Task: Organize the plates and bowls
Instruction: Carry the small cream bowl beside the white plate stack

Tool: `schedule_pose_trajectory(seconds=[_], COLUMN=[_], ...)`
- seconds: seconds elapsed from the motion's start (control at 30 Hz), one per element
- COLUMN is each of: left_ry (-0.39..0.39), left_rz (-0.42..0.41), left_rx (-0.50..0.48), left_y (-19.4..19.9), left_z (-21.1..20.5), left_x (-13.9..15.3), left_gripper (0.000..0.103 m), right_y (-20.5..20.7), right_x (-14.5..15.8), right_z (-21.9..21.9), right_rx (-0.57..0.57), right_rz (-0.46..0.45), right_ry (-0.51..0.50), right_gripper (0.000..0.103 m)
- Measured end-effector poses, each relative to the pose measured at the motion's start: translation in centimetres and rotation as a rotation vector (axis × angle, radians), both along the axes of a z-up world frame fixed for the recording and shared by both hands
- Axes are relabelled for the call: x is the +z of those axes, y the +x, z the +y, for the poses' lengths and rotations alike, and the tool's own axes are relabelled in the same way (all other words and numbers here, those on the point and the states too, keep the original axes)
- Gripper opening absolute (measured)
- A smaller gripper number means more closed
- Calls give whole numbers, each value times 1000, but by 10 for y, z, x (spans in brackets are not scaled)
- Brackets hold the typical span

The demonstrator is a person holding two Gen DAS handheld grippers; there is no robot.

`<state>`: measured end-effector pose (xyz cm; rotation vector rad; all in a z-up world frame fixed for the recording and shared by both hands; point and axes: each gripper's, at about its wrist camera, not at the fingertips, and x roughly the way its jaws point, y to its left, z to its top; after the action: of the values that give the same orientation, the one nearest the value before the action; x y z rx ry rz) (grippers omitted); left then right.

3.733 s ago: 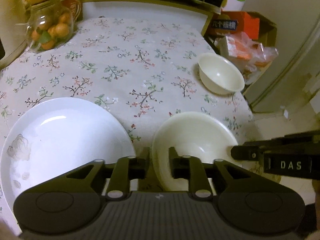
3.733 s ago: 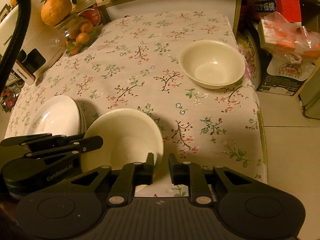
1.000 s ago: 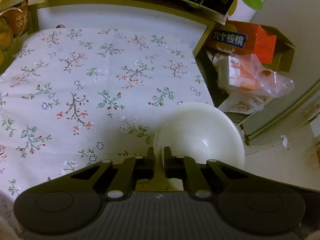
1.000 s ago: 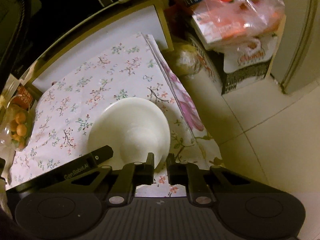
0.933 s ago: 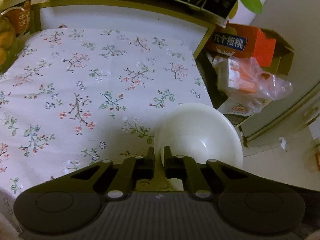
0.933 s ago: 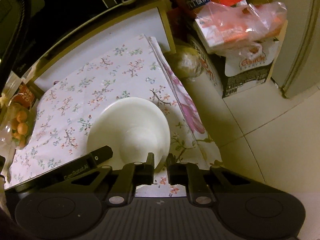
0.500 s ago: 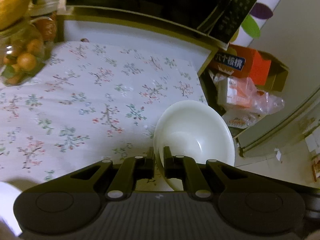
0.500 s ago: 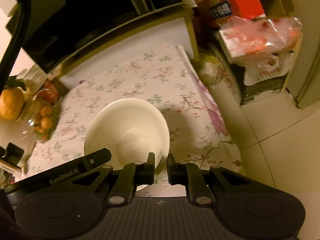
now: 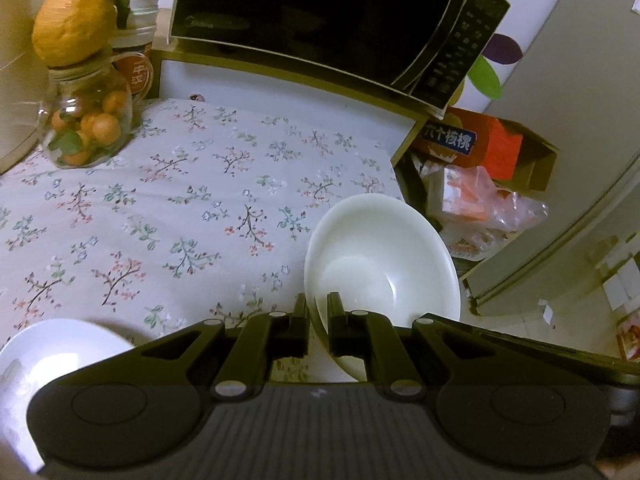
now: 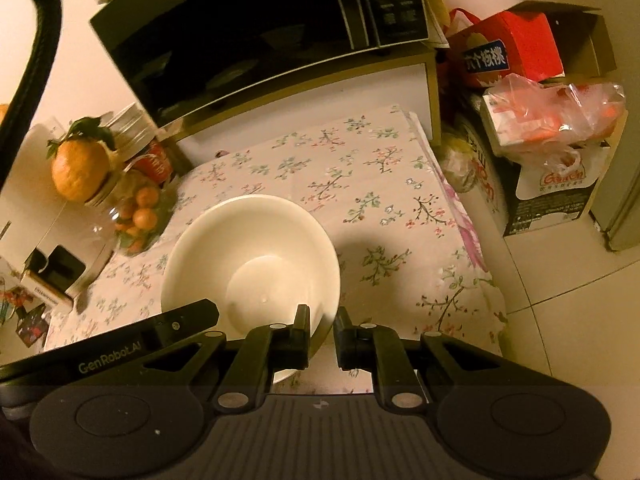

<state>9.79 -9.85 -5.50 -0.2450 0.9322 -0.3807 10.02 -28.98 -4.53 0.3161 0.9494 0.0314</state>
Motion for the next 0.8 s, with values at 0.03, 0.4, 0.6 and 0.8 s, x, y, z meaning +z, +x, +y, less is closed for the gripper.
schedule_pose_trajectory(seconds=[0.03,0.4,0.6,0.8], left_ry=[-2,15,11,27], left_rz=[0,7,43,78], left_rx=[-1,-4,2,-6], left_y=[-3,-34,-50,-64], left_z=[1,25,41,42], left_x=[1,5,-7,-24], left_gripper=[7,8,9,10], right_y=[-4,-35,-48,-57], right_x=[2,12,7,-8], right_z=[2,22,38,47], right_rx=[7,96,147,182], right_rz=[-5,-23,-4,52], right_ry=[-7,-28,-32,-50], right_gripper=[12,13,13,13])
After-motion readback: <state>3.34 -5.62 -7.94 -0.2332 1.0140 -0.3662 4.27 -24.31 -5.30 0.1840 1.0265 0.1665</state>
